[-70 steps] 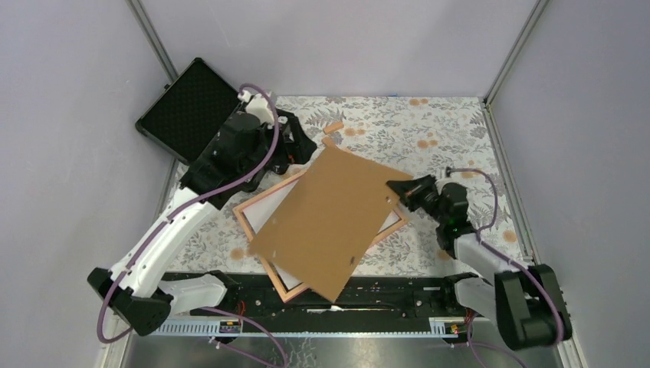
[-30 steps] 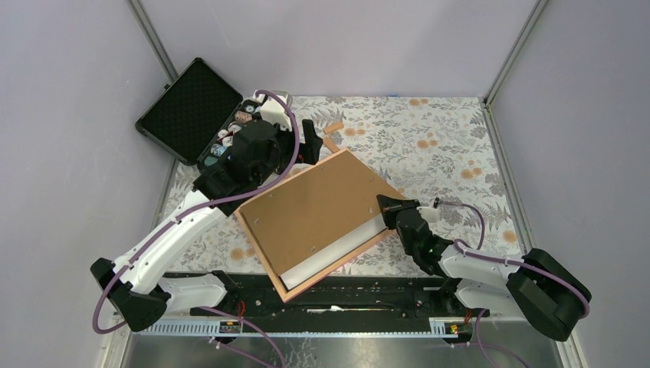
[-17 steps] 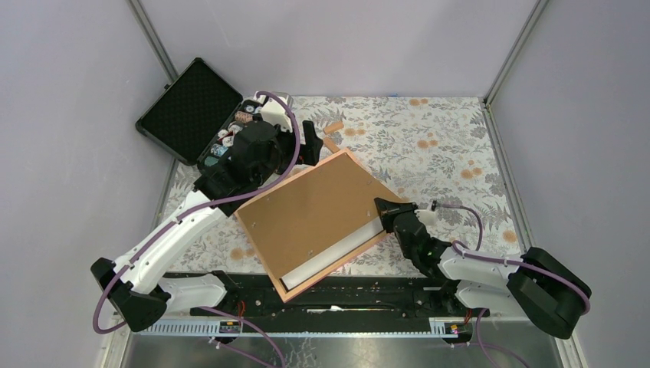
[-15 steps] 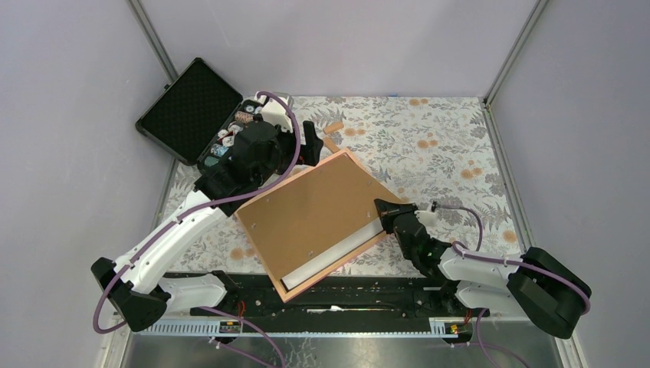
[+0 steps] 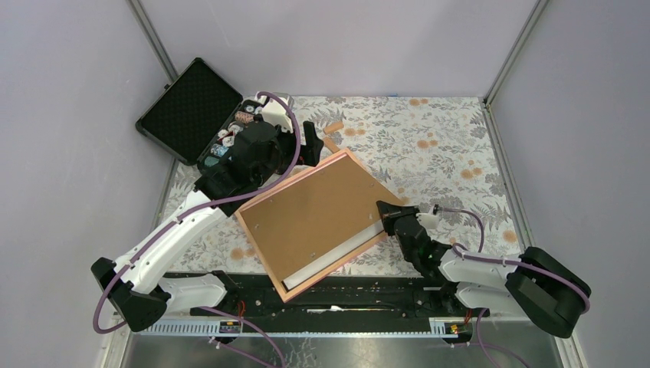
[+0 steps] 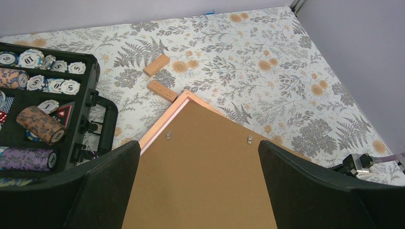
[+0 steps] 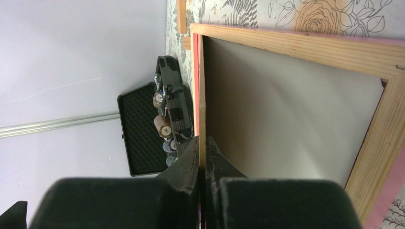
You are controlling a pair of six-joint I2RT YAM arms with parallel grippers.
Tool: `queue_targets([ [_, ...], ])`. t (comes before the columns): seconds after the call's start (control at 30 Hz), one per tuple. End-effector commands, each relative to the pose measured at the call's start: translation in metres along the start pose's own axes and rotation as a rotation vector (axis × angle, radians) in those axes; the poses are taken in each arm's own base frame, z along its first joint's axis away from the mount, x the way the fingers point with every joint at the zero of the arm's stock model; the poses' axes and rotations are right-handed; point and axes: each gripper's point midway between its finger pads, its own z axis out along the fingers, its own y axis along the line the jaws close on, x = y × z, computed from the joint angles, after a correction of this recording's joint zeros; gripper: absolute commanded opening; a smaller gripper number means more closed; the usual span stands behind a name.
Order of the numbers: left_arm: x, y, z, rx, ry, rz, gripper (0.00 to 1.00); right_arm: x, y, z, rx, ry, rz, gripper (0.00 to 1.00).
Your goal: Put the photo into the frame
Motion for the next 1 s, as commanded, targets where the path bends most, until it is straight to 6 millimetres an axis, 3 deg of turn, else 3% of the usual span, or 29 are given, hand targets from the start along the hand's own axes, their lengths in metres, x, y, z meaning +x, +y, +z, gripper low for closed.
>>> queue_targets([
  [0.0,-0.018,-0.004,-0.002,0.020,-0.065,-0.016,0.99,-0.005,0.021,0.004,-0.070,-0.053,0.068,0.00],
  [0.67,-0.020,-0.006,-0.005,0.035,-0.069,-0.019,0.99,0.003,0.011,0.019,-0.071,-0.067,0.042,0.01],
  [0.97,-0.020,-0.008,-0.006,0.043,-0.069,-0.022,0.99,0.012,-0.006,0.023,0.064,-0.049,-0.070,0.31],
])
